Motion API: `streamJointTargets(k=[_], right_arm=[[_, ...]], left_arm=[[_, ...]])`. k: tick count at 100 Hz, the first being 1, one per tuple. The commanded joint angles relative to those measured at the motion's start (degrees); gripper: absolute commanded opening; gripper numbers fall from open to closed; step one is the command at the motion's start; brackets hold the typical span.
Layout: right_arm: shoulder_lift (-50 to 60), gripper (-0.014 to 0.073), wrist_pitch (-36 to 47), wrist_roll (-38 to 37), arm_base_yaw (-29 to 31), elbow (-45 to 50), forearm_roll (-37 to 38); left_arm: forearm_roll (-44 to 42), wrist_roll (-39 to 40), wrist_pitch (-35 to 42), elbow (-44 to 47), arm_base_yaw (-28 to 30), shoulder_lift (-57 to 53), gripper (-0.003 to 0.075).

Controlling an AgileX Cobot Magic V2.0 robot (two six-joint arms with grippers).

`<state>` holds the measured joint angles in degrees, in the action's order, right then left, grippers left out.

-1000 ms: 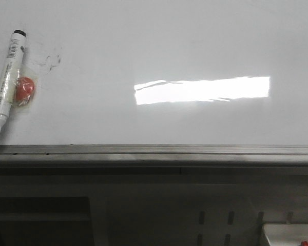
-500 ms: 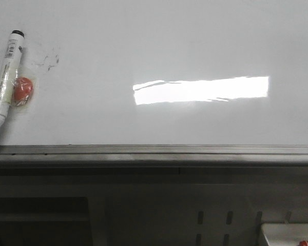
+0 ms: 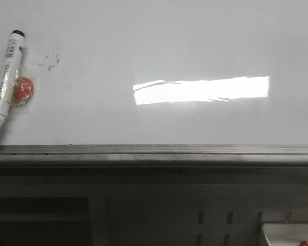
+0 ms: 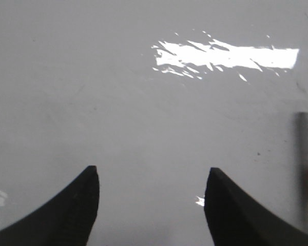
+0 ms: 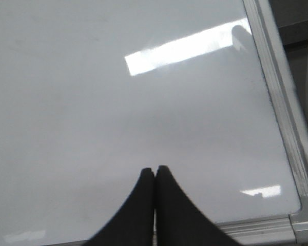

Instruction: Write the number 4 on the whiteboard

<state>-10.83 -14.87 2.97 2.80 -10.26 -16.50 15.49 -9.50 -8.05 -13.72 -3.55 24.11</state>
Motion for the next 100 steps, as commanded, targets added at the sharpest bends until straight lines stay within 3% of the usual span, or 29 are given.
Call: streamJointTargets(k=[1, 30, 42, 100], right_arm=[[-1.1, -0.0064, 3.9, 0.1, 0.3, -2.1, -0.3], [-1.1, -0.0064, 4.0, 0.1, 0.3, -2.1, -0.2], [-1.1, -0.0064, 4.1, 0.1, 0.3, -2.1, -0.2], [-1.1, -0.0064, 4.2, 0.1, 0.3, -2.1, -0.2]], left_arm=[[0.9, -0.1, 5.7, -1.4, -4.0, 2.4, 0.0419], [-5.4, -0.1, 17.3, -1.4, -29.0, 7.4, 0.0424], [-1.8, -0.1, 22.3, -1.4, -35.0, 11.0, 0.0424], [6.4, -0.1, 33.5, -1.8, -36.7, 33.0, 0.0424]])
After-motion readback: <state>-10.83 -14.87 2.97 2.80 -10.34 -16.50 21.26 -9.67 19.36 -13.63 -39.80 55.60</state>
